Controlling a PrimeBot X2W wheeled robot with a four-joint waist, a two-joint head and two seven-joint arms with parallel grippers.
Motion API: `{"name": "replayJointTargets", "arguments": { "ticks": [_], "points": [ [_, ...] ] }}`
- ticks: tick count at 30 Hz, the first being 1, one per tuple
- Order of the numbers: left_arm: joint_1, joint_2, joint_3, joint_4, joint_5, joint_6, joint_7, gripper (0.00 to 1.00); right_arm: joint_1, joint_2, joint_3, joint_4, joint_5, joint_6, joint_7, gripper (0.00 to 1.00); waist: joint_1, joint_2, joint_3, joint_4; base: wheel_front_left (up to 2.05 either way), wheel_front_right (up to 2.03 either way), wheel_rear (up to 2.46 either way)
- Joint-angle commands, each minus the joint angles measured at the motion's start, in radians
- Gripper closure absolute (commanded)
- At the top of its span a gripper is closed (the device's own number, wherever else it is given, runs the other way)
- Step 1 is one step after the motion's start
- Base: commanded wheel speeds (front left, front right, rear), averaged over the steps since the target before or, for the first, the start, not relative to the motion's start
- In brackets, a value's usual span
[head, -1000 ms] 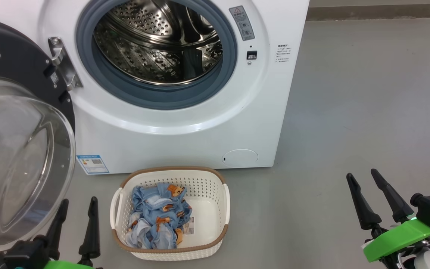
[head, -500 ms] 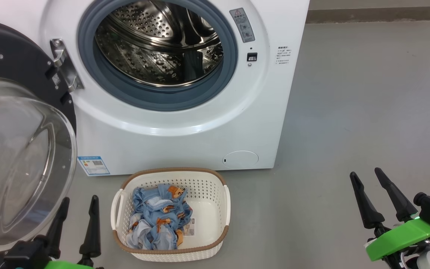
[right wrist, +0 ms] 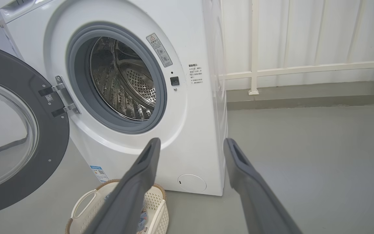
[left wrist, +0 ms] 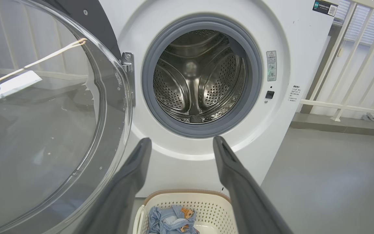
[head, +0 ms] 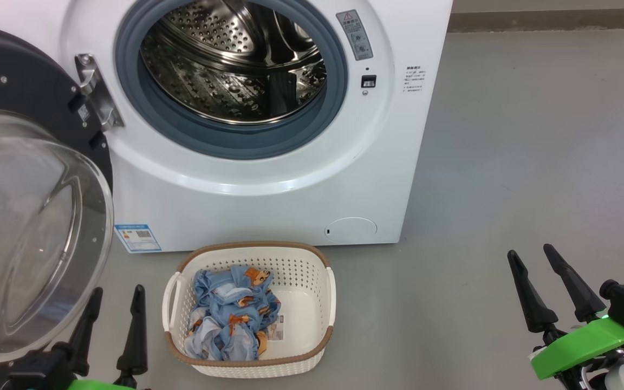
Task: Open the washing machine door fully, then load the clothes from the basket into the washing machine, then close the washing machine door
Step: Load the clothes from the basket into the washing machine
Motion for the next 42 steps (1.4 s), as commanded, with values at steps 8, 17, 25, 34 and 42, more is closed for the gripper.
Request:
{"name": "replayJointTargets", "arguments": {
  "ticks": [8, 17, 25, 34, 42],
  "points": [
    [-0.013, 0.007, 0.053, -0.012, 0.02, -0.017, -0.012, 0.0, 0.0, -0.021, 0.023, -0.019, 0.003, 0.002, -0.012, 0.0, 0.0, -0.0001, -0.001, 0.002, 0.0, 0.0, 0.0],
    [-0.015, -0.003, 0.064, -0.006, 0.032, -0.028, -0.012, 0.0, -0.004, -0.024, 0.025, -0.015, 0.006, 0.002, -0.012, 0.0, 0.0, -0.0001, 0.0, 0.003, 0.0, 0.0, 0.0],
    [-0.016, -0.01, 0.069, -0.006, 0.043, -0.034, -0.012, 0.0, -0.005, -0.023, 0.026, -0.015, 0.007, 0.002, -0.012, 0.0, 0.0, -0.0001, 0.003, 0.003, 0.09, -0.09, 0.0],
    [-0.018, -0.016, 0.074, -0.005, 0.049, -0.039, -0.012, 0.0, -0.007, -0.022, 0.022, -0.016, 0.006, 0.002, -0.012, 0.0, 0.0, -0.0001, 0.008, 0.004, 1.04, -1.04, 0.0],
    [-0.017, -0.02, 0.077, -0.006, 0.054, -0.041, -0.012, 0.0, -0.005, -0.021, 0.022, -0.017, 0.007, 0.002, -0.012, 0.0, 0.0, -0.0001, 0.006, 0.005, 1.45, -1.45, 0.0]
  ]
}}
